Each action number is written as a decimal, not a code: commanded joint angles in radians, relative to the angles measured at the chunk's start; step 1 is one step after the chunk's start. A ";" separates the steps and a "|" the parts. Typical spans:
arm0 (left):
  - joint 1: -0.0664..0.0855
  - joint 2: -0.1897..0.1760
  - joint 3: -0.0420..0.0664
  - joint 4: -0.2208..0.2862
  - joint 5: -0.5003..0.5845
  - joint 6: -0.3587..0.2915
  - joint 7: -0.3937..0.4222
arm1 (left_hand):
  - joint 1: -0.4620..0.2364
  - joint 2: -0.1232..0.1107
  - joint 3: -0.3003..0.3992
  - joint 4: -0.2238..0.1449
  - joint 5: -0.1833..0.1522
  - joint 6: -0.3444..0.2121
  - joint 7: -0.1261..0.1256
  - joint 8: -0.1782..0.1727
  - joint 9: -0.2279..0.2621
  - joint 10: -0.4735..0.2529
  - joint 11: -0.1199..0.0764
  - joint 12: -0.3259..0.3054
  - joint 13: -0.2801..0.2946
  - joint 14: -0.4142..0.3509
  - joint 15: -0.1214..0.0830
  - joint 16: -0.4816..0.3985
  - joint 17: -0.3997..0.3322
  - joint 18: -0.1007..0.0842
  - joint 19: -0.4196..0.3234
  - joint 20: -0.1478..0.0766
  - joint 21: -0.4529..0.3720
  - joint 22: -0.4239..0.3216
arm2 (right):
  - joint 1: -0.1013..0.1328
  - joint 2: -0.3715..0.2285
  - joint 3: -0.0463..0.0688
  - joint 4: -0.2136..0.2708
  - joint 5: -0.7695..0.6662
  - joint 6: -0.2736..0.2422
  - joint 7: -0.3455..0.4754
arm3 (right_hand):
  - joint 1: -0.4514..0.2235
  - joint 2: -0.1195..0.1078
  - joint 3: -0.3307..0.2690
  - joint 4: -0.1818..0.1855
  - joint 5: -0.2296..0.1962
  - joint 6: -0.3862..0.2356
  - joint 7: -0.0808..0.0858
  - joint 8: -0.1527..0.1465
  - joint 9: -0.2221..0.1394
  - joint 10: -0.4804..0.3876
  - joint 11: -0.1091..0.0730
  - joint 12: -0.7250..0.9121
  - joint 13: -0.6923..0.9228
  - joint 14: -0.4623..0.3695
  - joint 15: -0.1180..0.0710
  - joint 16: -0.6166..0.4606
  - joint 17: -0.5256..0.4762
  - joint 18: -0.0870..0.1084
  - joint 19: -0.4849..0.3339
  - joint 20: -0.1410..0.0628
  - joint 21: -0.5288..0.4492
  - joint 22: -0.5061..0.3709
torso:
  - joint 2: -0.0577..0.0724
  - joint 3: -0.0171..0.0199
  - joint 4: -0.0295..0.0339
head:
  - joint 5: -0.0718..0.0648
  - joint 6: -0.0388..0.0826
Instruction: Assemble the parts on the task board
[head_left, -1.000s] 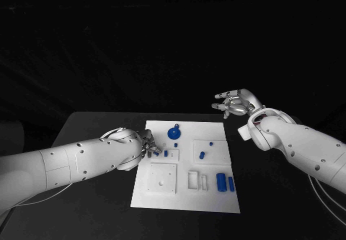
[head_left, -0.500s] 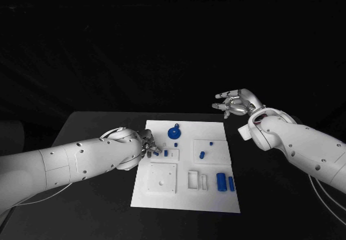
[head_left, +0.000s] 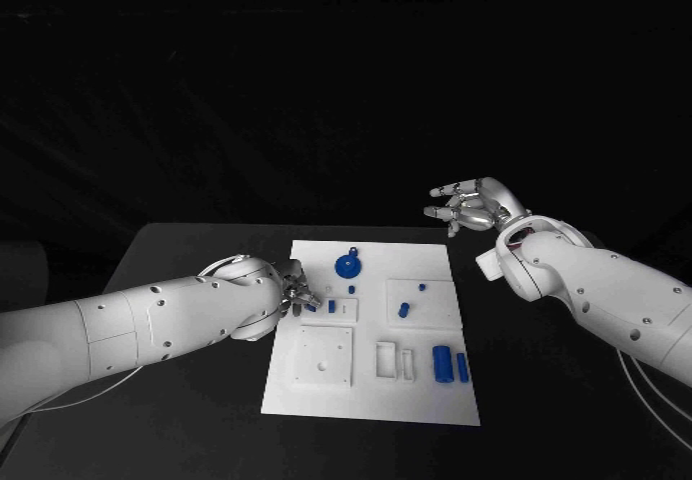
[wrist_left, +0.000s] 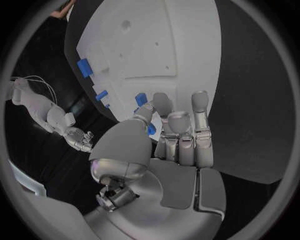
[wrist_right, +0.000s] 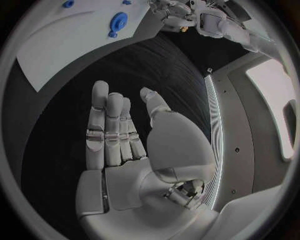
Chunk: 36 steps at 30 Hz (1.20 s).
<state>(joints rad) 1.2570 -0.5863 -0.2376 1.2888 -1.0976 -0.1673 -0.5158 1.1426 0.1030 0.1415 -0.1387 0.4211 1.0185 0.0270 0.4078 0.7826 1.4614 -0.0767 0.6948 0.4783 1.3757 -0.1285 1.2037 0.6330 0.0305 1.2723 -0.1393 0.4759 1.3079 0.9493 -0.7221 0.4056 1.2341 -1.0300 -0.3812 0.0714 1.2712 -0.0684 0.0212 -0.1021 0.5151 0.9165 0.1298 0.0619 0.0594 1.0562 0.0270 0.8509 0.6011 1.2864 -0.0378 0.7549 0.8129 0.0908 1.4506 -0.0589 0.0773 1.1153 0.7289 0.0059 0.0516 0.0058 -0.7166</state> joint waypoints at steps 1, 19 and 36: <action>-0.004 -0.001 -0.002 -0.003 -0.005 0.026 -0.002 | 0.012 0.003 0.019 -0.022 0.003 0.040 -0.042 0.001 -0.001 0.006 0.000 -0.006 0.001 0.007 0.001 -0.004 0.001 0.001 0.004 0.002 0.006 0.017 | 0.000 0.000 0.001 0.001 0.000 0.010 0.007 | -0.002 0.000 0.000 0.006 0.005 -0.005 0.002 -0.003 0.000 -0.005 -0.001 0.005 0.000 -0.006 0.002 0.003 -0.001 0.015 0.000 0.004 0.003 -0.001 | 0.000 0.0001 -0.0002 | 0.001 -0.001; -0.008 0.007 -0.002 -0.009 -0.005 0.038 0.003 | 0.011 0.005 0.018 -0.020 0.002 0.038 -0.041 0.001 0.001 0.006 0.001 -0.007 0.003 0.006 0.001 -0.005 0.002 0.002 0.003 0.003 0.007 0.017 | -0.001 0.001 0.001 0.002 0.000 0.012 0.007 | -0.004 0.000 0.000 0.007 0.006 -0.005 0.002 -0.003 0.000 -0.005 -0.001 0.005 0.000 -0.006 0.002 0.003 -0.001 0.015 0.000 0.004 0.003 -0.001 | 0.000 0.0004 -0.0009 | 0.000 -0.002; -0.021 0.020 -0.002 -0.016 -0.007 0.060 0.001 | 0.003 0.003 0.012 -0.009 0.005 0.042 -0.044 0.004 0.001 0.008 0.000 -0.004 0.004 0.008 0.001 0.000 0.011 0.003 0.003 0.003 0.009 0.017 | -0.001 -0.001 0.001 0.003 0.001 0.012 0.008 | -0.005 0.002 -0.001 0.009 0.007 -0.006 0.002 -0.003 0.000 -0.006 -0.001 0.005 0.000 -0.006 0.002 0.002 -0.001 0.014 0.000 0.004 0.002 -0.003 | 0.000 0.0000 0.0000 | -0.004 -0.009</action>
<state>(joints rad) 1.2500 -0.5719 -0.2323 1.2711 -1.1067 -0.1555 -0.5119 1.1426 0.1030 0.1401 -0.1400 0.4210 1.0195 0.0276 0.4134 0.7856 1.4630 -0.0750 0.6902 0.4818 1.3757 -0.1283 1.2037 0.6432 0.0304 1.2723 -0.1393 0.4799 1.3074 0.9492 -0.7225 0.4056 1.2355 -1.0297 -0.3799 0.0719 1.2712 -0.0684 0.0183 -0.0992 0.5174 0.9166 0.1297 0.0619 0.0594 1.0562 0.0270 0.8509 0.6011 1.2864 -0.0378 0.7548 0.8129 0.0908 1.4506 -0.0589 0.0772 1.1136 0.7291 0.0060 0.0512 0.0027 -0.7251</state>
